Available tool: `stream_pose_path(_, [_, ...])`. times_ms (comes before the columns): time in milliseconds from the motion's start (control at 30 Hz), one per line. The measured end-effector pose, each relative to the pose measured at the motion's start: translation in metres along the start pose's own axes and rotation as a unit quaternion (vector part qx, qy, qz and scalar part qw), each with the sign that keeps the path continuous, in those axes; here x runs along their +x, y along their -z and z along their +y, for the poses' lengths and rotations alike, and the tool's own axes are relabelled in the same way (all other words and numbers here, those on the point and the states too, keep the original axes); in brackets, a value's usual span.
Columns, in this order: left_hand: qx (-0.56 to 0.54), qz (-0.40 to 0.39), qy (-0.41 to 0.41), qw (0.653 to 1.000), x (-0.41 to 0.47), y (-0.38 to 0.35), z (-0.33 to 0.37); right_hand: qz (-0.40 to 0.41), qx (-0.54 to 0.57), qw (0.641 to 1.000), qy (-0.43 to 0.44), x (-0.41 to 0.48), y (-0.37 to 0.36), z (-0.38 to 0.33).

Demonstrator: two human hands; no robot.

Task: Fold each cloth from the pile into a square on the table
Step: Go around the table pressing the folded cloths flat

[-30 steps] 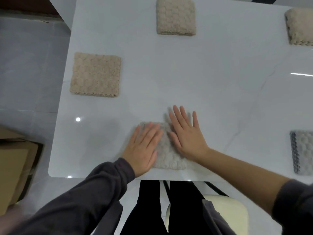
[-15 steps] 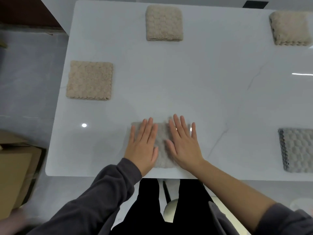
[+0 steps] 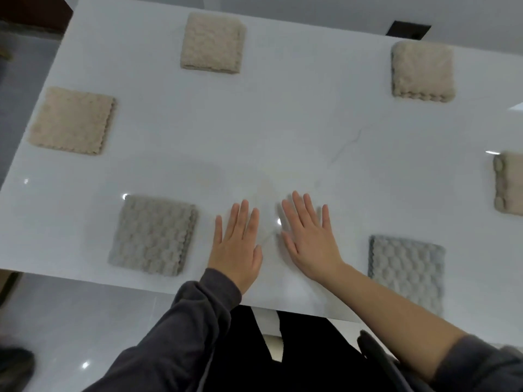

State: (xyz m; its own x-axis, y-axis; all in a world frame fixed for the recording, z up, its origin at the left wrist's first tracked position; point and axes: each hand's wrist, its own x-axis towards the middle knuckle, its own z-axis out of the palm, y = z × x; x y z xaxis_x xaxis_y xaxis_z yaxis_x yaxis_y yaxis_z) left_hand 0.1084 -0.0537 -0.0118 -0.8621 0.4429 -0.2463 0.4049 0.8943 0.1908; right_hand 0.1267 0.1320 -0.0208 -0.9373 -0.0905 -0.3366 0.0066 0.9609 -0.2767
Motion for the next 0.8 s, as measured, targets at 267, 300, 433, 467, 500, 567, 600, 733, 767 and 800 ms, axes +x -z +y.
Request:
stream_pose_path(267, [0.014, -0.009, -0.025, 1.0, 0.025, -0.004, 0.066, -0.001, 0.007, 1.0, -0.027, -0.018, 0.018, 0.064])
stream_pose_path(300, [0.012, -0.009, -0.031, 0.999, 0.029, -0.004, 0.069, 0.003, 0.01, 0.999, -0.033, -0.02, 0.019, 0.069])
stream_pose_path(433, [0.018, -0.028, -0.06, 0.998, 0.042, -0.008, 0.08, 0.011, 0.014, 0.998, -0.054, -0.026, 0.021, 0.083])
stream_pose_path(467, [0.021, -0.033, -0.067, 0.997, 0.045, -0.009, 0.084, 0.012, 0.015, 0.998, -0.06, -0.028, 0.022, 0.086])
stream_pose_path(500, [0.022, -0.037, -0.073, 0.996, 0.048, -0.01, 0.089, 0.013, 0.017, 0.998, -0.065, -0.029, 0.023, 0.09])
stream_pose_path(567, [0.021, -0.04, -0.082, 0.996, 0.052, -0.011, 0.1, 0.014, 0.02, 0.997, -0.07, -0.032, 0.026, 0.099])
stream_pose_path(600, [0.019, -0.042, -0.086, 0.995, 0.054, -0.011, 0.106, 0.014, 0.02, 0.997, -0.071, -0.033, 0.028, 0.104])
stream_pose_path(733, [-0.011, -0.04, -0.075, 0.996, 0.061, -0.011, 0.139, 0.021, 0.023, 0.997, -0.067, -0.041, 0.038, 0.131])
stream_pose_path(767, [-0.017, -0.038, -0.068, 0.997, 0.062, -0.012, 0.149, 0.02, 0.024, 0.998, -0.063, -0.044, 0.039, 0.139])
stream_pose_path(800, [-0.022, -0.034, -0.061, 0.997, 0.061, -0.014, 0.158, 0.017, 0.025, 0.998, -0.057, -0.048, 0.04, 0.148])
